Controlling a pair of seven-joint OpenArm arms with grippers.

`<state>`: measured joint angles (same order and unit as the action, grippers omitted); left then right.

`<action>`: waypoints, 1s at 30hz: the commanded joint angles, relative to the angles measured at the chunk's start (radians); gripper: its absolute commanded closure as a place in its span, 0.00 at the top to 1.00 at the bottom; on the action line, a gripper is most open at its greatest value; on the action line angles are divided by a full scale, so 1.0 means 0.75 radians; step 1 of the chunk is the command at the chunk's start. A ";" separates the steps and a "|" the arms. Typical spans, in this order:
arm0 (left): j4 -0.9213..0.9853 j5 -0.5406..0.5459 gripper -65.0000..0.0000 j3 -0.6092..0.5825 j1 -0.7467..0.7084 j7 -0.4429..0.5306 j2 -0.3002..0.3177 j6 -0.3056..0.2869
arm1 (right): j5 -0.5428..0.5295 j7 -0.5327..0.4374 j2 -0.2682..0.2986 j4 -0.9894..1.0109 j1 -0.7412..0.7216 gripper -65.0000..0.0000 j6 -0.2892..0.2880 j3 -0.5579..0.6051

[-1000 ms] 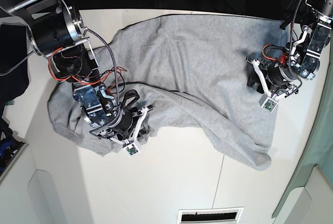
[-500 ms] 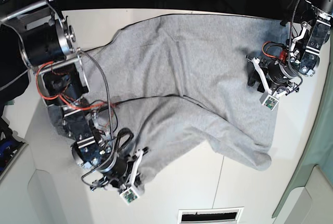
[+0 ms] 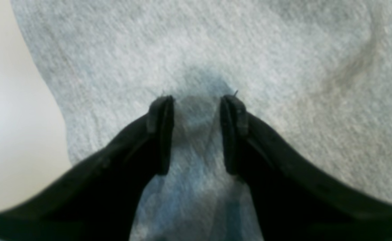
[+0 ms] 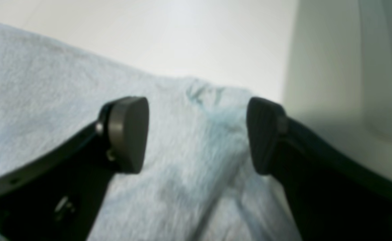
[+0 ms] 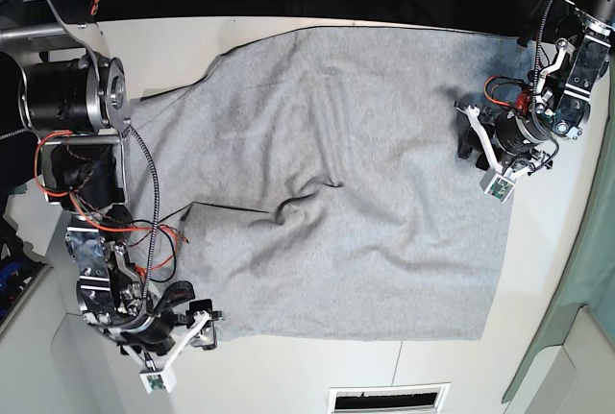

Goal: Layout the t-shirt on the table in an organized manner, then fold the t-shirt properly
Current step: 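Drag the right gripper's grasped fabric outward to flatten the t-shirt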

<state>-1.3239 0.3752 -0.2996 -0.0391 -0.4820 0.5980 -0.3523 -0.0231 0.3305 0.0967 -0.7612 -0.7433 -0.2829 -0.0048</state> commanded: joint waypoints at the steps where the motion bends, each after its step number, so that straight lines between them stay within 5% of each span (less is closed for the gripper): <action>1: -0.004 -0.032 0.40 0.004 -0.004 -0.054 0.016 0.001 | -0.005 -0.020 0.005 -0.025 -0.011 0.69 0.004 -0.028; 6: -0.004 -0.047 0.40 0.004 -0.004 -0.052 0.041 0.002 | -0.005 -0.057 0.026 -0.025 0.158 0.69 0.004 -0.137; 11: -0.004 -0.047 0.40 0.027 -0.003 -0.050 0.075 0.002 | -0.005 -0.298 0.084 -0.024 0.305 0.69 0.048 -0.177; 15: -0.004 -0.047 0.40 0.057 -0.004 -0.050 0.075 0.002 | -0.005 -0.300 0.139 -0.024 0.328 0.69 0.129 -0.176; 30: -0.004 -0.047 0.40 0.058 -0.003 -0.032 0.075 0.002 | 0.007 -0.297 0.182 -0.012 0.446 0.68 0.153 -0.176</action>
<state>-1.3224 0.3511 -0.2623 -0.0448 -0.4934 0.6350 -0.3550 -0.0299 0.1005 0.2214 -0.7601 -0.3897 -0.1783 -0.1337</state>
